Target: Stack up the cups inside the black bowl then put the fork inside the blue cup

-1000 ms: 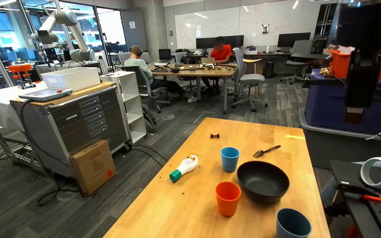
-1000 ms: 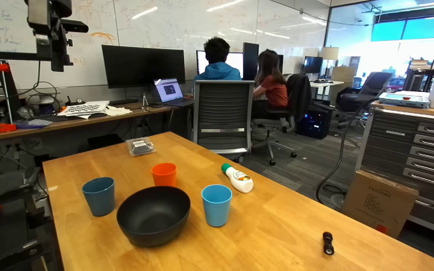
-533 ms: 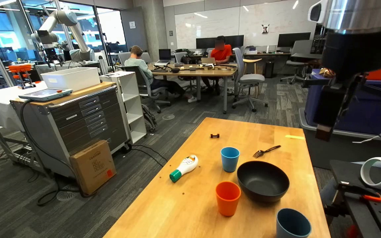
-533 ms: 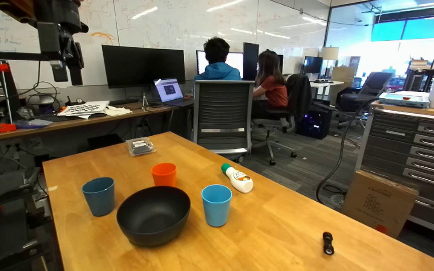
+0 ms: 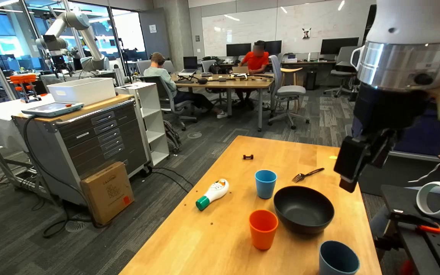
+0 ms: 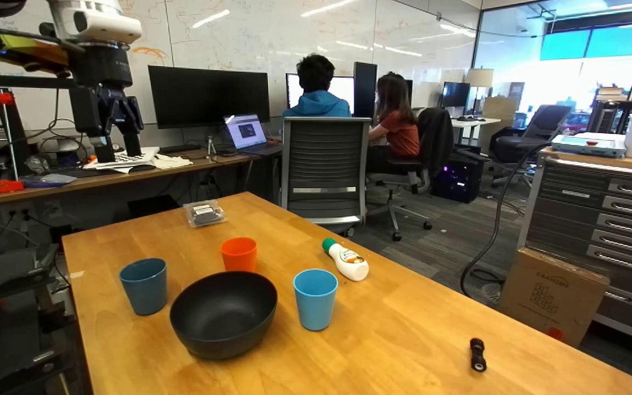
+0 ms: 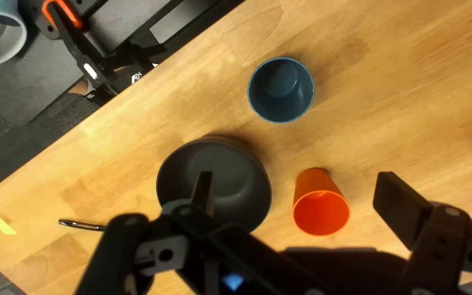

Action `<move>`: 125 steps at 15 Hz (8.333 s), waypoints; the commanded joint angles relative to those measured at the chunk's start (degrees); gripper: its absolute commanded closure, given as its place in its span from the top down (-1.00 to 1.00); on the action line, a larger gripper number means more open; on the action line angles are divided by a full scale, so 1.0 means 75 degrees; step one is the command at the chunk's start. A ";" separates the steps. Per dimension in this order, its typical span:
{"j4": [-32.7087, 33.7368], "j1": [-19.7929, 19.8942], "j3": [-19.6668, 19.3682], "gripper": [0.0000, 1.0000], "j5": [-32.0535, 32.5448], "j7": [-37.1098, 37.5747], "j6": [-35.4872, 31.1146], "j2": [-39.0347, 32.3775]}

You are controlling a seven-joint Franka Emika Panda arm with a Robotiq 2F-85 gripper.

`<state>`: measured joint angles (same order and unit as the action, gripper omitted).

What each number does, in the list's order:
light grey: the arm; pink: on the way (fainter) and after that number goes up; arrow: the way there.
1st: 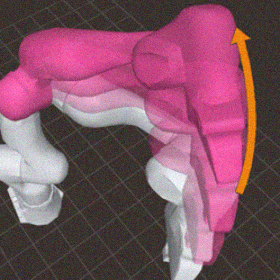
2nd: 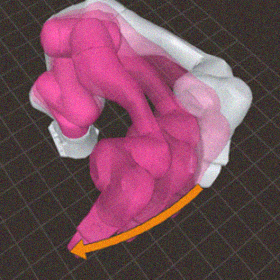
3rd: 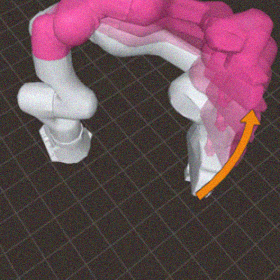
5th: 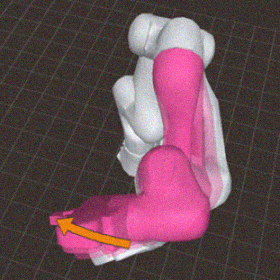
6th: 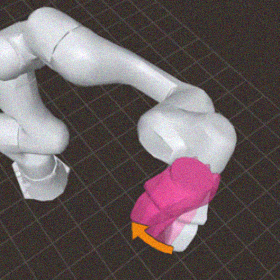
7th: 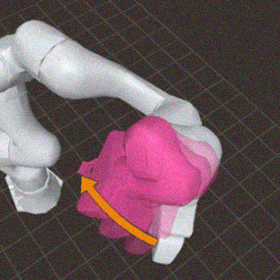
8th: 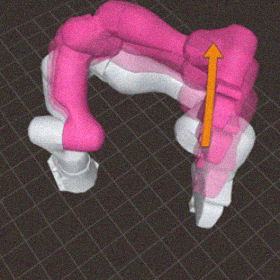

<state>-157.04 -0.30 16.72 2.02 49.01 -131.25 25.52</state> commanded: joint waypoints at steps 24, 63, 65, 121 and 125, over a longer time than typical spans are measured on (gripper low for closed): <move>0.0523 -0.0523 -0.0465 1.00 0.1180 0.1615 -0.2114 -0.3795; 0.1922 -0.2145 -0.2116 -1.00 0.1293 0.1839 -0.2103 -0.6026; 0.1891 -0.2129 -0.2097 -0.98 0.1265 0.1789 -0.2052 -0.5963; 0.4354 0.0414 -0.3088 -0.96 -0.1200 0.0895 -0.0948 -0.6751; 0.4337 0.0376 -0.3121 -0.95 -0.1250 0.0898 -0.0946 -0.6934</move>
<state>-125.80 3.59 -5.71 -5.76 55.97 -138.73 -25.30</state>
